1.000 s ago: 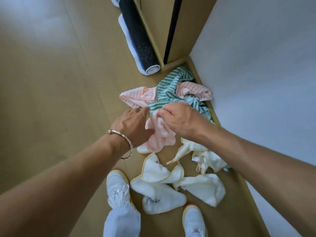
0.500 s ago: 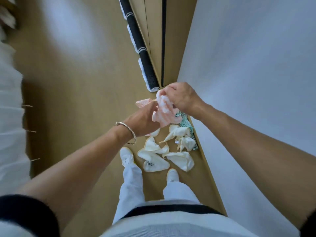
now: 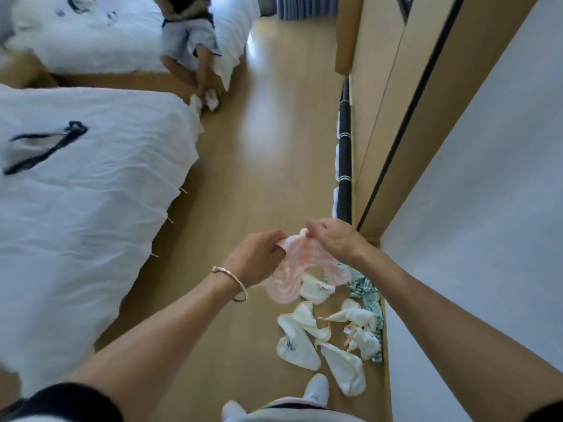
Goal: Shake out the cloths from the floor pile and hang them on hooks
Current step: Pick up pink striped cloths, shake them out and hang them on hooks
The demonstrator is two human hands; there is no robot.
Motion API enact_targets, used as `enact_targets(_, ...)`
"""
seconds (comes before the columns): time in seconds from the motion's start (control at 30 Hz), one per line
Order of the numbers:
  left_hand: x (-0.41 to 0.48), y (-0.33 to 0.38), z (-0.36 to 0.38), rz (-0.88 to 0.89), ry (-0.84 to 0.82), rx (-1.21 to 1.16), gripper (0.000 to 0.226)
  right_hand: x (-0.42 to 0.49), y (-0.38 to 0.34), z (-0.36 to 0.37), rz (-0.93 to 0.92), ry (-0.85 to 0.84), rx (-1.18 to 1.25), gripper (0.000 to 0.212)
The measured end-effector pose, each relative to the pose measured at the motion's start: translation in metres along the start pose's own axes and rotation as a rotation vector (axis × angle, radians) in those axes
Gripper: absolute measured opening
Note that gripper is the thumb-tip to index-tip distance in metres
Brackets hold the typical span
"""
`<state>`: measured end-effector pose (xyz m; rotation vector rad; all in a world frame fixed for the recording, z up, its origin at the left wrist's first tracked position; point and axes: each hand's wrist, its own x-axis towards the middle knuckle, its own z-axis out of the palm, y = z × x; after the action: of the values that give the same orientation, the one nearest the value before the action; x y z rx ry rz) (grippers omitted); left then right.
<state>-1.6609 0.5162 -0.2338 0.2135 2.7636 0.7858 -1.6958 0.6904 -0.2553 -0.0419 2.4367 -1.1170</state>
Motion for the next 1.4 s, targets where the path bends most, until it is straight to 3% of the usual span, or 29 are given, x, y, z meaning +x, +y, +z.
enact_targets(0.1, -0.027, -0.022, -0.026, -0.075, 0.070, -0.025, 0.025, -0.003, -0.040, 0.030, -0.220, -0.173, -0.113, 0.052)
enact_targets(0.13, -0.039, -0.031, -0.035, -0.098, 0.072, -0.032, 0.031, -0.006, -0.056, 0.040, -0.246, -0.245, -0.130, 0.048)
enact_targets(0.23, -0.076, -0.064, -0.055, -0.169, 0.046, -0.089, 0.033, -0.019, -0.096, 0.073, -0.236, -0.429, -0.195, 0.070)
enact_targets(0.27, -0.091, -0.078, -0.059, -0.201, 0.054, -0.099, 0.034, -0.024, -0.108, 0.088, -0.255, -0.460, -0.253, 0.061)
enact_targets(0.33, -0.125, -0.107, -0.065, -0.272, 0.099, -0.130, 0.030, -0.030, -0.130, 0.121, -0.330, -0.457, -0.379, 0.030)
enact_targets(0.4, -0.163, -0.136, -0.070, -0.331, 0.139, -0.184, 0.020, -0.043, -0.155, 0.156, -0.396, -0.432, -0.478, 0.015)
enact_targets(0.57, -0.264, -0.202, -0.084, -0.477, 0.245, -0.189, 0.013, -0.080, -0.213, 0.246, -0.502, -0.446, -0.673, 0.022)
enact_targets(0.97, -0.466, -0.296, -0.103, -0.705, 0.344, -0.089, 0.036, -0.156, -0.306, 0.393, -0.877, -0.427, -0.907, 0.026)
enact_targets(1.4, -0.512, -0.319, -0.120, -0.905, 0.491, -0.074, 0.038, -0.158, -0.358, 0.450, -0.974, -0.534, -0.920, 0.025)
